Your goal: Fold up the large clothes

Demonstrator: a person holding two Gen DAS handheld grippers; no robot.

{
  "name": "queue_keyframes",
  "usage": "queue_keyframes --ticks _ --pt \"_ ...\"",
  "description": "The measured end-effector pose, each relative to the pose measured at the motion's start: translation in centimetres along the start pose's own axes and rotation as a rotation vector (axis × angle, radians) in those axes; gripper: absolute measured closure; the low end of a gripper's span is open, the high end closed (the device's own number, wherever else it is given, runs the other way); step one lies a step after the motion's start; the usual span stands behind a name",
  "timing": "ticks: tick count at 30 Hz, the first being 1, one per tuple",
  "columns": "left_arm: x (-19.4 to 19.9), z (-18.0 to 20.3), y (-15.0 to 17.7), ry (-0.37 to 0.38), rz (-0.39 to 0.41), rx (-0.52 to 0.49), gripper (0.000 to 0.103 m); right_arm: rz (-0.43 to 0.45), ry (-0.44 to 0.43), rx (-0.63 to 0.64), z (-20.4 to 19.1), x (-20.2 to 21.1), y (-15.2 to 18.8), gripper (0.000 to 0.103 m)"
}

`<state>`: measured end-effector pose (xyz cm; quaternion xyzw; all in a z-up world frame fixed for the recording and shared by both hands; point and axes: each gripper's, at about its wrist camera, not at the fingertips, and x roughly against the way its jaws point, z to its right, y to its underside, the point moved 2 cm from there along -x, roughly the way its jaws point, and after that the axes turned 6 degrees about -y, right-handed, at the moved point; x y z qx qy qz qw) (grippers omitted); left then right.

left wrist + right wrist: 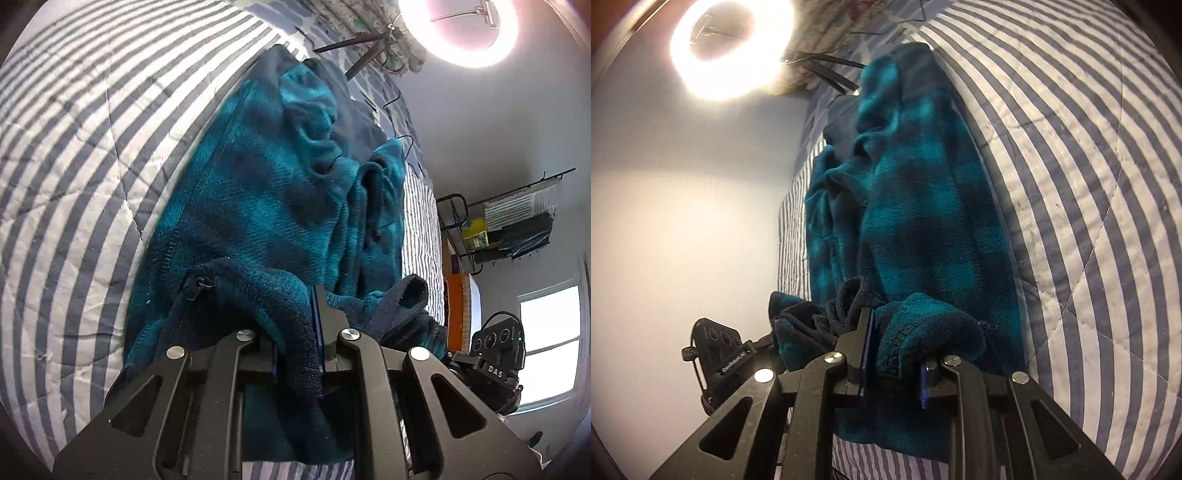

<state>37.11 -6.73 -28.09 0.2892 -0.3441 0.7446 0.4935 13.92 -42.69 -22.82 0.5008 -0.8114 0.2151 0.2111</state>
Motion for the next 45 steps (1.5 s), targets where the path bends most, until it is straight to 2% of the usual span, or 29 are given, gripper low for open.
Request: queue_keyframes --ticks 4,9,10,11,12,13,16,18,20,22,24,26,30,32,35,39,42,43,45 --pt "-0.5 -0.4 -0.1 0.022 -0.021 0.028 0.089 -0.024 -0.019 0.009 -0.1 0.2 -0.2 0.08" --pt "-0.3 -0.1 -0.4 0.011 -0.039 0.013 0.087 -0.049 0.007 0.124 -1.9 2.8 0.6 0.07" --pt "-0.2 0.0 -0.5 0.007 -0.039 0.013 0.087 -0.042 0.017 0.155 -2.4 3.4 0.8 0.052" --pt "-0.2 0.0 -0.6 0.005 -0.04 0.012 0.087 -0.017 0.029 0.197 -3.0 4.3 1.1 0.026" --pt "-0.2 0.1 -0.6 0.003 -0.04 0.013 0.087 0.014 0.046 0.232 -3.5 5.1 1.1 0.019" --pt "-0.3 0.0 -0.6 0.005 -0.044 0.017 0.087 0.033 0.056 0.253 -3.9 5.7 1.3 0.017" --pt "0.0 0.2 -0.8 0.006 -0.057 0.03 0.086 0.056 0.022 0.277 -4.9 7.2 1.8 0.021" --pt "0.3 0.4 -0.9 0.014 -0.06 0.027 0.085 0.041 0.018 0.353 -6.5 6.9 3.2 0.03" --pt "0.5 0.5 -1.0 0.025 -0.059 0.026 0.083 -0.001 0.052 0.448 -8.1 5.3 4.9 0.051" --pt "0.9 0.4 -0.9 0.041 -0.057 0.034 0.081 -0.04 0.101 0.53 -9.3 3.3 6.5 0.063" --pt "1.2 0.3 -0.9 0.062 -0.056 0.045 0.078 -0.055 0.139 0.606 -10.4 0.9 7.9 0.065" --pt "1.7 0.1 -1.0 0.094 -0.058 0.065 0.071 -0.078 0.192 0.644 -10.6 -1.6 8.2 0.069" --pt "3.2 0.0 -1.4 0.139 -0.043 0.084 0.063 -0.089 0.318 0.678 -10.0 -5.7 7.0 0.07" --pt "4.0 -0.3 -1.7 0.197 -0.041 0.102 0.055 -0.107 0.336 0.65 -8.9 -7.0 6.0 0.07" --pt "5.9 -0.8 -2.0 0.228 0.013 0.105 0.054 -0.117 0.327 0.623 -8.2 -7.6 5.2 0.07" --pt "8.8 -1.0 -2.1 0.183 0.108 0.021 0.054 -0.118 0.315 0.628 -8.2 -7.5 4.9 0.07" --pt "9.5 -0.5 -1.4 0.093 0.146 -0.09 0.054 -0.089 0.275 0.604 -8.6 -6.1 4.8 0.07" --pt "9.3 -0.3 -1.0 0.064 0.142 -0.13 0.054 -0.07 0.252 0.595 -8.7 -5.4 4.8 0.068" --pt "8.3 0.2 -0.4 0.008 0.125 -0.205 0.054 -0.001 0.219 0.575 -8.7 -2.9 5.1 0.057"
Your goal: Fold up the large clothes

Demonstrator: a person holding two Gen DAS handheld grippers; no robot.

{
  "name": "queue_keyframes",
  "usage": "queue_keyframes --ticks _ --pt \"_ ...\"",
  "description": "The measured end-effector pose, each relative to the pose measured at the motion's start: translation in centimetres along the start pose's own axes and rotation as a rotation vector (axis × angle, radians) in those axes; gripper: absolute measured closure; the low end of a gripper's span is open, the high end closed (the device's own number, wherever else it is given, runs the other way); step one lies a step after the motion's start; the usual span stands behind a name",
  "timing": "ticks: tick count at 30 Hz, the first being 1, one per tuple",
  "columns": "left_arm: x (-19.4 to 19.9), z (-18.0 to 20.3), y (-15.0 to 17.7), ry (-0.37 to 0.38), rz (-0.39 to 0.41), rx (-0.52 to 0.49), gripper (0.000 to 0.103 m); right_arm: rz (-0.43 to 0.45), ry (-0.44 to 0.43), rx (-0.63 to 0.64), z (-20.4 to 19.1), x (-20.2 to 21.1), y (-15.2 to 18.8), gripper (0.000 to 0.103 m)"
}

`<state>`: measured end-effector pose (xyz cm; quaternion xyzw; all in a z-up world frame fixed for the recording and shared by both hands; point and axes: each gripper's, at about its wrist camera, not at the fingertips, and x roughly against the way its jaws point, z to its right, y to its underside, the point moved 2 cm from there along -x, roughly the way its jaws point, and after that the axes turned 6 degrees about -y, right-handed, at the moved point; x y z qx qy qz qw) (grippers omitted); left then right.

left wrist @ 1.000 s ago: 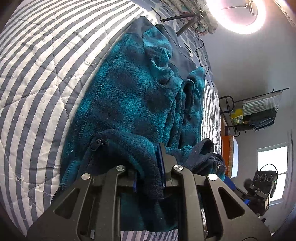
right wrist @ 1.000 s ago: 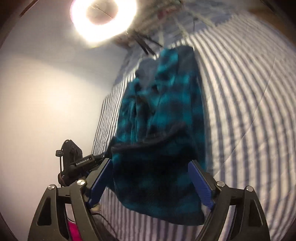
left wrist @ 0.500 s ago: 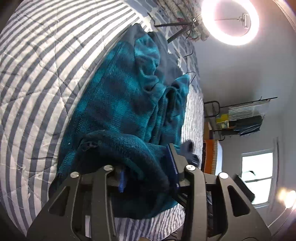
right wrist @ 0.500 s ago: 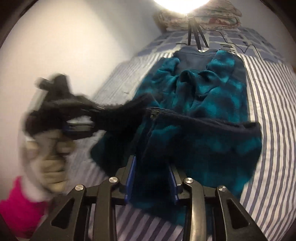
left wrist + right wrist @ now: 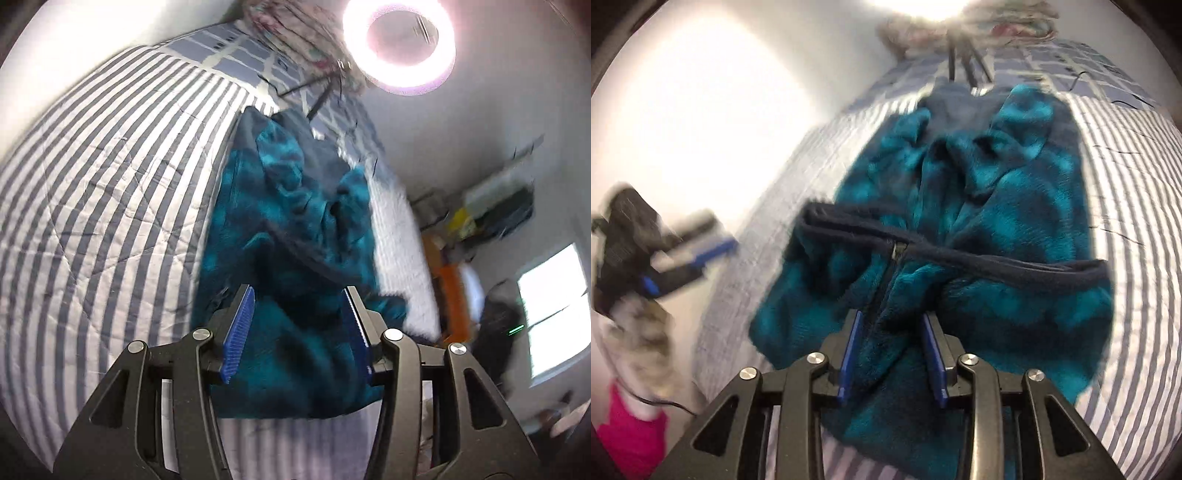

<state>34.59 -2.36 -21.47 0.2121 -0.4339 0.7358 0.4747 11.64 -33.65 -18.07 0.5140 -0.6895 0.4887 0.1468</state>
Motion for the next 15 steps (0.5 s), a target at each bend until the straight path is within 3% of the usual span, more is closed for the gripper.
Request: queue_keyframes --ticks 1,2,4,9,10,13,15 --pt "-0.6 0.3 0.2 -0.008 -0.009 -0.026 0.054 0.061 0.029 -0.03 0.8 1.8 0.5 0.044" --pt "-1.1 0.5 0.3 -0.015 -0.014 -0.044 0.054 0.106 0.053 -0.054 1.6 3.1 0.9 0.037" --pt "-2.0 1.0 0.5 -0.037 -0.015 -0.078 0.054 0.15 0.107 -0.098 3.5 4.5 1.5 0.036" --pt "-4.7 2.8 0.0 -0.077 -0.023 -0.153 0.055 0.093 0.136 -0.263 9.0 2.9 1.0 0.035" --pt "-4.9 3.0 -0.1 -0.083 -0.02 -0.161 0.055 0.09 0.141 -0.271 9.6 2.4 0.4 0.038" --pt "-6.7 3.3 -1.0 -0.151 -0.007 -0.199 0.056 0.038 0.126 -0.219 9.1 0.5 -1.5 0.069" --pt "-8.4 2.5 -1.6 -0.247 0.009 -0.206 0.058 0.01 0.171 -0.147 8.3 -0.8 -2.5 0.077"
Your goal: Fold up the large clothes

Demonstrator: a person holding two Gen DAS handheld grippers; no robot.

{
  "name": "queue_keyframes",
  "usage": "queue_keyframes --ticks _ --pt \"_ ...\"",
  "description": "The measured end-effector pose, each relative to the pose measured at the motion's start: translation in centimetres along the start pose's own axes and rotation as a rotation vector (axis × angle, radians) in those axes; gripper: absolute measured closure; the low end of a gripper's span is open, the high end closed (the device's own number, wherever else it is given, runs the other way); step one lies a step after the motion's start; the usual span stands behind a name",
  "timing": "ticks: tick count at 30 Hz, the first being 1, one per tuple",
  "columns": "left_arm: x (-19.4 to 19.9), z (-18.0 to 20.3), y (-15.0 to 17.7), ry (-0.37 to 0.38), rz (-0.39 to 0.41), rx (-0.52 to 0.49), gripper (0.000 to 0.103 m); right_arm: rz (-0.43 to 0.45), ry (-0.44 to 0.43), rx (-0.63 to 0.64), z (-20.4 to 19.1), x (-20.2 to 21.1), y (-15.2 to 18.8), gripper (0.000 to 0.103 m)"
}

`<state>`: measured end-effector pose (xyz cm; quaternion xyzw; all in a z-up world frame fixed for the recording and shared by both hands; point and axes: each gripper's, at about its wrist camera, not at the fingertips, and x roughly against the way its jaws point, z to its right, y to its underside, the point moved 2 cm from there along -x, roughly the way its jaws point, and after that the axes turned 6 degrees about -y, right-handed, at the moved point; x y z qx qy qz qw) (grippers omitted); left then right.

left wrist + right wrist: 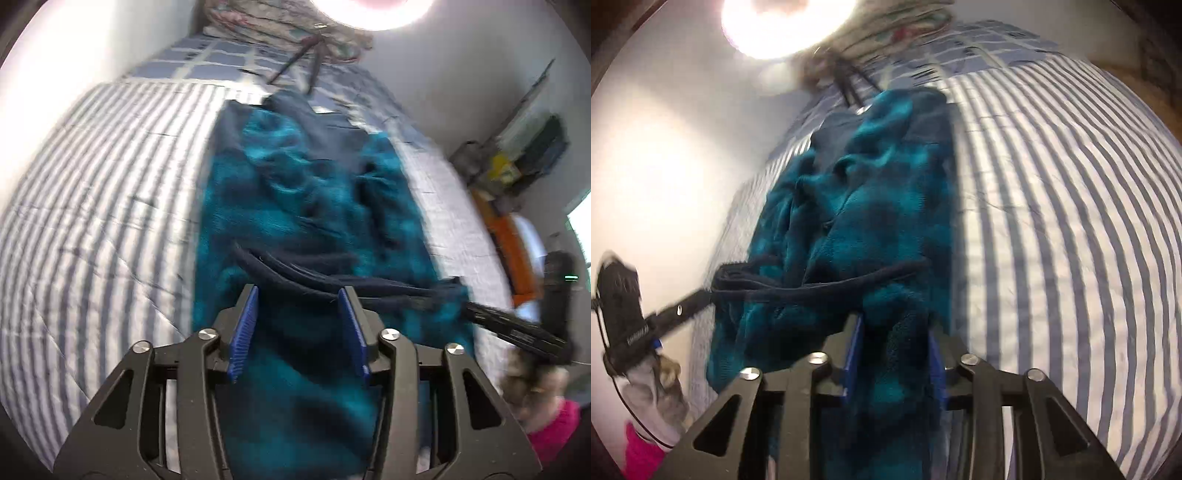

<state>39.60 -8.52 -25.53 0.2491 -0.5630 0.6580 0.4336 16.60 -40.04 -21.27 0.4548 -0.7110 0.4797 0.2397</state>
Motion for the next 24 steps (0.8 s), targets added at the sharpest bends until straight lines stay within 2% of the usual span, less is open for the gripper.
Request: queue_keyframes --ticks 2,4,8,10,12,15,18,21,24 --pt "-2.3 -1.1 -0.1 -0.065 -0.026 0.028 0.059 -0.02 0.06 0.077 -1.0 -1.7 -0.8 0.084" --pt "-4.5 -2.2 0.3 -0.055 -0.057 0.062 0.059 -0.04 0.125 0.106 -0.8 -3.2 -1.1 0.086" --pt "-4.2 -2.0 0.4 -0.07 -0.038 0.029 0.059 -0.043 0.134 0.109 -0.5 -3.5 -1.2 0.085" --pt "-3.0 -2.0 0.2 -0.061 -0.028 0.038 0.059 -0.026 0.127 0.118 -0.6 -2.1 -0.8 0.084" --pt "0.0 -2.3 0.5 -0.019 0.024 0.062 0.06 0.025 0.106 0.083 -0.3 0.3 -0.2 0.074" --pt "3.7 -2.1 1.8 0.01 0.082 0.027 0.06 0.112 0.071 0.046 -0.4 3.9 1.4 0.071" --pt "5.0 -1.4 3.9 0.045 0.064 -0.008 0.06 0.156 0.009 0.07 -1.8 5.9 3.6 0.071" --pt "3.5 -1.3 5.6 -0.014 0.016 -0.041 0.06 0.125 -0.01 0.121 -3.6 4.9 5.2 0.07" --pt "0.6 -2.2 7.3 -0.103 -0.067 -0.031 0.057 0.037 0.09 0.123 -3.0 1.9 6.2 0.072"
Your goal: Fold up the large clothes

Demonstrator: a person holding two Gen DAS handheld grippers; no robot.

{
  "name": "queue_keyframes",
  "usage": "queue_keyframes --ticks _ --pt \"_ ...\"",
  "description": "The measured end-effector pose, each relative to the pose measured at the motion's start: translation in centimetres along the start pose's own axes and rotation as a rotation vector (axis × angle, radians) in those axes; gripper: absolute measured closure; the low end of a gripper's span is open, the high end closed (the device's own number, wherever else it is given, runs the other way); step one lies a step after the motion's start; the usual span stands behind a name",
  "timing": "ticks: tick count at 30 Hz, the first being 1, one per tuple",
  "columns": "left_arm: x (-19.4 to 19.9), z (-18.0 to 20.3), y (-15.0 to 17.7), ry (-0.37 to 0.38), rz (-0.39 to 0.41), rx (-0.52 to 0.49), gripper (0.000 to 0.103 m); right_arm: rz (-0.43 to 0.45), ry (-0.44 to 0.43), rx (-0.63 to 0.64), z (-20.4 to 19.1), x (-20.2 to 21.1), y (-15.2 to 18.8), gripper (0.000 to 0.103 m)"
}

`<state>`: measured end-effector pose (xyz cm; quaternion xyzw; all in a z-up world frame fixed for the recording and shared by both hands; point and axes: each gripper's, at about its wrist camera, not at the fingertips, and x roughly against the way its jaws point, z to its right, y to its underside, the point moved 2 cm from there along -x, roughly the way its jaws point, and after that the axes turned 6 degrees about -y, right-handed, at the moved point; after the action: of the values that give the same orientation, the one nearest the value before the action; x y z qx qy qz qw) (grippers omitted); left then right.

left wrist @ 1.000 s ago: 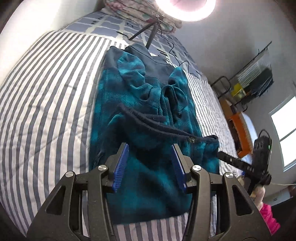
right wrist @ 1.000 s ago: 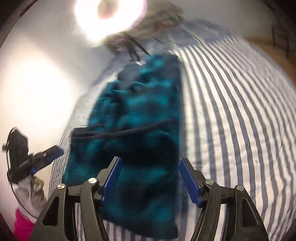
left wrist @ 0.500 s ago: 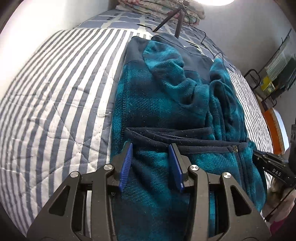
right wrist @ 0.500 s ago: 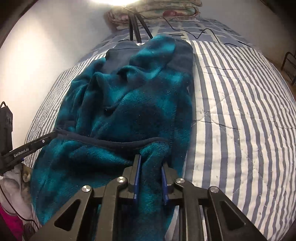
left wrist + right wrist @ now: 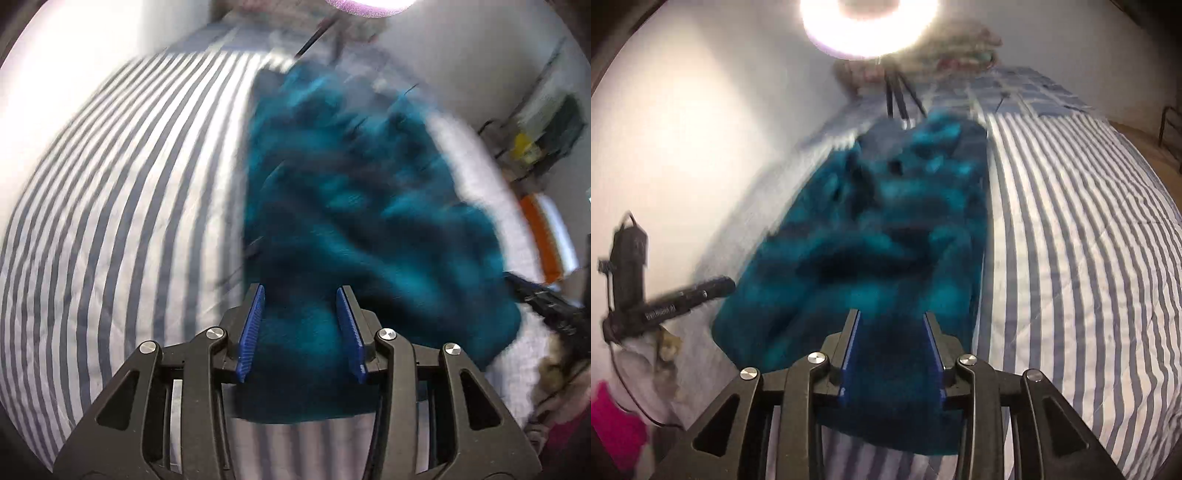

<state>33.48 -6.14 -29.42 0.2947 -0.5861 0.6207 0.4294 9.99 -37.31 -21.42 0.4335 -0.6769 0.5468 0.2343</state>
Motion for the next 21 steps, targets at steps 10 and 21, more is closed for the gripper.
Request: queue_keyframes --ticks 10,21 --pt "4.1 -2.1 -1.5 0.095 0.061 0.096 0.053 0.002 0.013 0.002 0.0 3.1 -1.6 0.072" --pt "17.0 -0.7 -17.9 0.177 0.29 0.031 0.053 0.25 -0.074 0.077 -2.3 13.9 -12.4 0.053"
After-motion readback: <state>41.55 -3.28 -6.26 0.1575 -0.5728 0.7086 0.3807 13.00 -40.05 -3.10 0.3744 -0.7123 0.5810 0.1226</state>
